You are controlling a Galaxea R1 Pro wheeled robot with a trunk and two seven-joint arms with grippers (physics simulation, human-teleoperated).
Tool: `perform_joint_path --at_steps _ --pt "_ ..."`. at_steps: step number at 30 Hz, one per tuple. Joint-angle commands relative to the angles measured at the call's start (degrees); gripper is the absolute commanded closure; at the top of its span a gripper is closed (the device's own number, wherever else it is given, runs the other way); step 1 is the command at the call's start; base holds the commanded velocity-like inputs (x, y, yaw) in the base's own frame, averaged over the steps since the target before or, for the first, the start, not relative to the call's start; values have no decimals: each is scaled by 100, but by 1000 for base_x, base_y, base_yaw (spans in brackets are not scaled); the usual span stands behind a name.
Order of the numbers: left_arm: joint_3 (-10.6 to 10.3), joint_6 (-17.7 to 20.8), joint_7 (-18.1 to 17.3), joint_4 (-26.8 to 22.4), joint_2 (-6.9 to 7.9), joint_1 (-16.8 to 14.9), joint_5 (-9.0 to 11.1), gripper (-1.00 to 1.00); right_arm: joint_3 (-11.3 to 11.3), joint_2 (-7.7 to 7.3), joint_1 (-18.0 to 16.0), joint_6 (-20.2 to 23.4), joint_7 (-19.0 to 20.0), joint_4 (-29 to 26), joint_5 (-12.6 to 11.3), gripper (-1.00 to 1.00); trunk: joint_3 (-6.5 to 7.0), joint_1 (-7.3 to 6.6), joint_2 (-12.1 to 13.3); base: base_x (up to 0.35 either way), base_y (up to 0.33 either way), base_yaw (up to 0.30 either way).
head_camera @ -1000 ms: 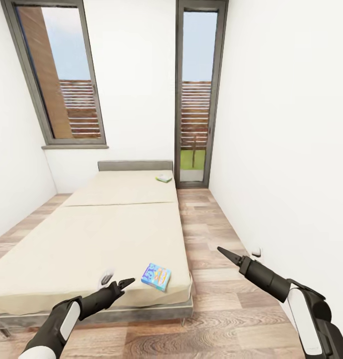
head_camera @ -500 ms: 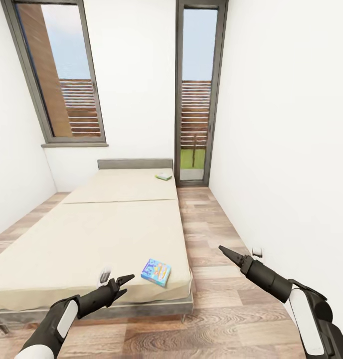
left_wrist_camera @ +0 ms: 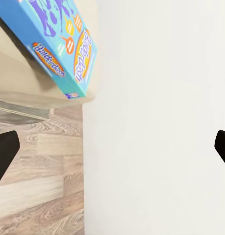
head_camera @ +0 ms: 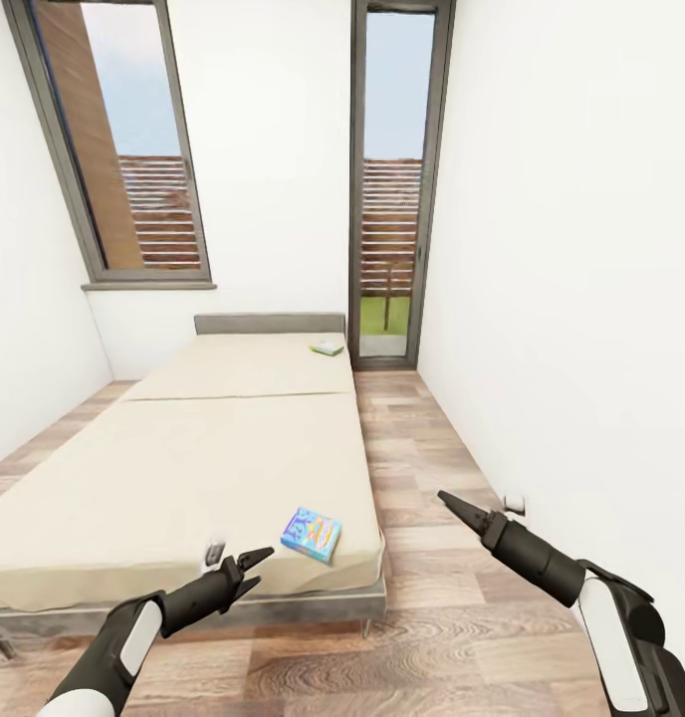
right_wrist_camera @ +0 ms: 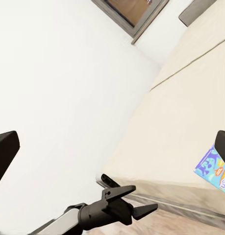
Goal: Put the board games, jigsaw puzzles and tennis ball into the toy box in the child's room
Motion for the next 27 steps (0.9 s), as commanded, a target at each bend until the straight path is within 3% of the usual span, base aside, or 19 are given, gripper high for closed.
perform_joint_path --at_steps 1,11,27 --pt "10 33 -17 3 -7 -4 26 -100 -5 6 -4 22 63 1 -7 -100 -24 22 -44 0 0 0" --pt "3 19 -41 8 -153 -4 363 -100 -4 53 3 -27 407 69 3 -100 -204 241 -445 0 0 0" --pt "70 31 -75 8 -98 -2 414 -100 29 88 3 -40 399 105 77 -100 -437 527 -967 0 0 0"
